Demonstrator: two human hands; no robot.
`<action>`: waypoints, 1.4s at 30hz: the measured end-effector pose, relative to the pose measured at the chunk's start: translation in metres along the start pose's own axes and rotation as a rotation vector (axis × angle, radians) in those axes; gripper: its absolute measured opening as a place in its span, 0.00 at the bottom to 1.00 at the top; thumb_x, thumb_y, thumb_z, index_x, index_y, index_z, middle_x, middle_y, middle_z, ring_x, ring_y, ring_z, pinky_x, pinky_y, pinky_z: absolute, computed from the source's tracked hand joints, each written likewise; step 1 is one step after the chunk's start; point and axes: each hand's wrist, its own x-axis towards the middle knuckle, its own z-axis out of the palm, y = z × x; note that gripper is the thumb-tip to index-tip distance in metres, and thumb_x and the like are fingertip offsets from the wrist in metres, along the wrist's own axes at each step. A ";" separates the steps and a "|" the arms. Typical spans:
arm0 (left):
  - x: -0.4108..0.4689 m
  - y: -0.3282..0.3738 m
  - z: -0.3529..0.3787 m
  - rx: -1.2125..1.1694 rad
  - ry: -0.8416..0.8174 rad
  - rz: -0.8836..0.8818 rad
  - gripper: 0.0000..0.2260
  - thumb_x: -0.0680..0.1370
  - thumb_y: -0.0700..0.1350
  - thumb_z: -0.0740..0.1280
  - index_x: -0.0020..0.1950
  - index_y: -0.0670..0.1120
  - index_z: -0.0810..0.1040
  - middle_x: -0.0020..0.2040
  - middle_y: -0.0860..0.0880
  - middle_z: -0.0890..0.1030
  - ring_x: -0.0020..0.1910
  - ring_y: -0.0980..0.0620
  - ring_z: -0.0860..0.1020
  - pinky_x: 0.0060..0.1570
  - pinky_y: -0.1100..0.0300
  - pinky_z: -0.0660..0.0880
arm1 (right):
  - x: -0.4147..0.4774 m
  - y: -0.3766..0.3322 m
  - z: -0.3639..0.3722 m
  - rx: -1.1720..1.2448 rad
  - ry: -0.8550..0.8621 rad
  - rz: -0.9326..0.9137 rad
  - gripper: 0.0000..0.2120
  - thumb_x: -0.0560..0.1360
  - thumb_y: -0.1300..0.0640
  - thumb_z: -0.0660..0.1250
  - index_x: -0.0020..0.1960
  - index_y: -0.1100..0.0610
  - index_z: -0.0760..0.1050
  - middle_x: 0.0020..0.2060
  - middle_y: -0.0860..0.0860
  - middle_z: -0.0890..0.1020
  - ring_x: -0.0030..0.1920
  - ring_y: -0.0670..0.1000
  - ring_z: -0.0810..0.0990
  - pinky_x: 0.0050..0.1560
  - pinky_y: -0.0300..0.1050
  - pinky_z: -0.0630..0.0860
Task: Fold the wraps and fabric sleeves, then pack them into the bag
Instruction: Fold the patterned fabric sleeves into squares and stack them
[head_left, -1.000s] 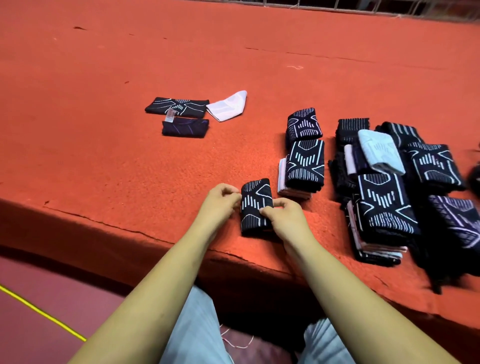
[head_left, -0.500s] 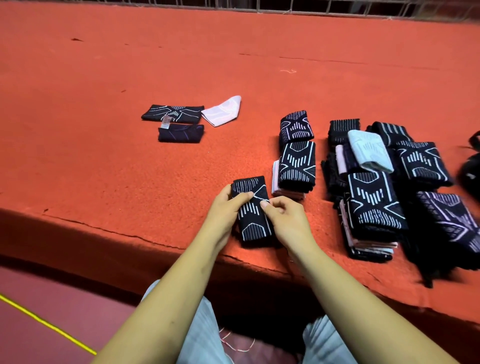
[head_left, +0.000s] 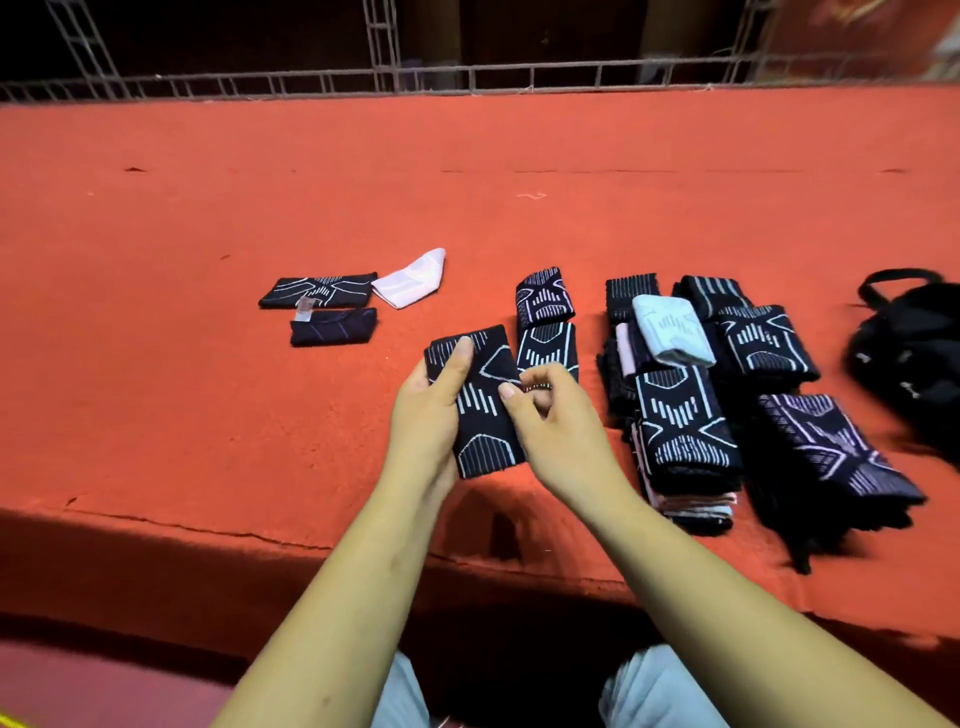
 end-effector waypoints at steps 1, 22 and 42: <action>0.003 0.005 0.011 -0.002 -0.012 -0.013 0.06 0.79 0.45 0.67 0.52 0.43 0.79 0.43 0.44 0.85 0.37 0.49 0.83 0.41 0.55 0.81 | 0.005 -0.006 -0.010 -0.024 0.006 -0.015 0.05 0.79 0.53 0.67 0.48 0.53 0.72 0.36 0.55 0.82 0.37 0.52 0.79 0.45 0.54 0.75; 0.131 -0.060 0.195 0.782 -0.323 -0.016 0.14 0.70 0.41 0.70 0.52 0.52 0.71 0.40 0.45 0.79 0.39 0.47 0.78 0.53 0.40 0.80 | 0.152 0.054 -0.198 -0.343 0.289 0.314 0.06 0.71 0.63 0.68 0.43 0.67 0.78 0.36 0.54 0.77 0.39 0.52 0.75 0.41 0.46 0.73; 0.161 -0.059 0.154 1.079 -0.282 0.165 0.06 0.77 0.45 0.67 0.53 0.47 0.75 0.51 0.48 0.80 0.45 0.48 0.78 0.47 0.57 0.73 | 0.151 0.048 -0.181 -0.676 0.224 0.198 0.11 0.71 0.64 0.61 0.46 0.69 0.80 0.42 0.64 0.83 0.48 0.63 0.80 0.48 0.54 0.77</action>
